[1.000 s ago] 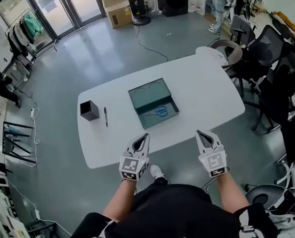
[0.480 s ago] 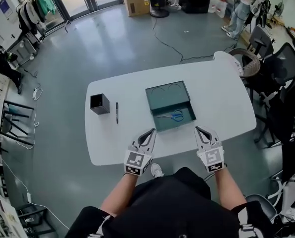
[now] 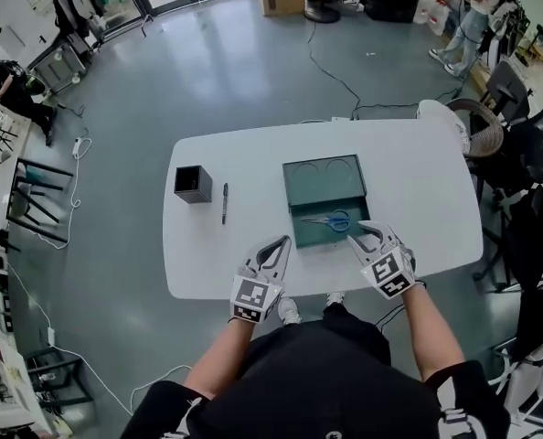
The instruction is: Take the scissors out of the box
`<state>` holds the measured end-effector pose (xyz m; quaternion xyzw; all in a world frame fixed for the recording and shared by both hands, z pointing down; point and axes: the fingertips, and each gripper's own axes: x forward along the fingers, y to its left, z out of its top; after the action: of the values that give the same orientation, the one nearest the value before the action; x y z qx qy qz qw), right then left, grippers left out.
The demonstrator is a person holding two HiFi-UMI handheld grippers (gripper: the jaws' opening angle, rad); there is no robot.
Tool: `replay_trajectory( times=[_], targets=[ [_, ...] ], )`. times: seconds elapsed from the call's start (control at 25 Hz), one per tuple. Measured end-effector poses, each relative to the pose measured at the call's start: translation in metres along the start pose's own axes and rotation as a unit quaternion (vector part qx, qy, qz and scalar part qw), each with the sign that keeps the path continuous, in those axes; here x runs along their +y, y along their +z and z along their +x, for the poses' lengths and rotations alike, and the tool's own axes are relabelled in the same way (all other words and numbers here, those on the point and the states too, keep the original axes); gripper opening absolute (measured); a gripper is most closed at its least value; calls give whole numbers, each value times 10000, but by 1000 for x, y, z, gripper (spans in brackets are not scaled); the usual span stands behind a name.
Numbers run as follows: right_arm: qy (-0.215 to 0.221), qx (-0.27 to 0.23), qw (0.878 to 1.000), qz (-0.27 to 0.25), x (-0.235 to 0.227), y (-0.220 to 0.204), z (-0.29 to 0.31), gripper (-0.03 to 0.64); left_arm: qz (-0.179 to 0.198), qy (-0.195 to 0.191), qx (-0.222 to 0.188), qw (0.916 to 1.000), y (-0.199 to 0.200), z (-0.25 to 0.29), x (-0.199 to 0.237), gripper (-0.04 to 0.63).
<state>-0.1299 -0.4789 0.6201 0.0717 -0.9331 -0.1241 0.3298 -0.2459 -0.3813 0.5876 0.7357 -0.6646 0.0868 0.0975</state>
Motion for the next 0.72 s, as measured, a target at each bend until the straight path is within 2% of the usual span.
replay_trajectory(
  times=[0.16,0.36,0.48,0.6,0.72],
  targets=[
    [604,488,9958,-493,-2,-13,33,124,-123,324,120,9993,-12,5,13,9],
    [1303,1112,9790,-1105,1,-36,69,123,-297,691,159,9970,-17,6,19,9],
    [1613,1511,9628,-1555,4,-54,85,123,-419,955,234,9943,-22,3,23,9],
    [1935,1940,9391,-2073,7,-75,104,124,-569,1147,277,9914,-31,0,25,9],
    [2234,2233,9213,-2267,12,-89,118,135,-678,1308,286,9887,-33,-5,31,9]
  ],
)
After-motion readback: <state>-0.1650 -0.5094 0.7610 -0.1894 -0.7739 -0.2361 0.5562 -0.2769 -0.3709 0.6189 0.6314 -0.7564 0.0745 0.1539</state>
